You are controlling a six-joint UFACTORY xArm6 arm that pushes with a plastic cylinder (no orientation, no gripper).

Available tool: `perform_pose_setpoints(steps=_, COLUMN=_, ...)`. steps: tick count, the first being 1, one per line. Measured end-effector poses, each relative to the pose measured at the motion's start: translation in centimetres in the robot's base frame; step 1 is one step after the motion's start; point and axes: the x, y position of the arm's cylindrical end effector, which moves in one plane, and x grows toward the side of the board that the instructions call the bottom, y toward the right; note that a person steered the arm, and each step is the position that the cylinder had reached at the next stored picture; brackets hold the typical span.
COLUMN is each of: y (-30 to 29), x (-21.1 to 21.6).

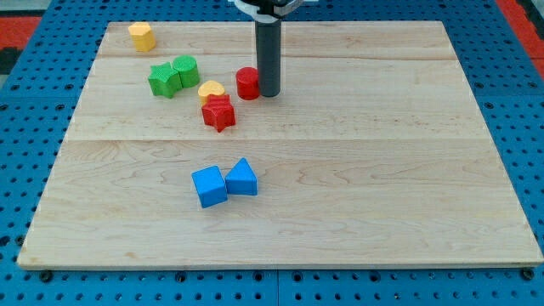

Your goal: Drag the red circle to the right of the green circle

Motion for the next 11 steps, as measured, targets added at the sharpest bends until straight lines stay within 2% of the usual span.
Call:
perform_pose_setpoints(steps=8, y=3.4, x=-2.4)
perform_pose_setpoints(steps=9, y=4.9, x=-0.2)
perform_pose_setpoints(steps=10, y=2.3, x=5.6)
perform_pose_setpoints(steps=11, y=-2.5, x=1.9)
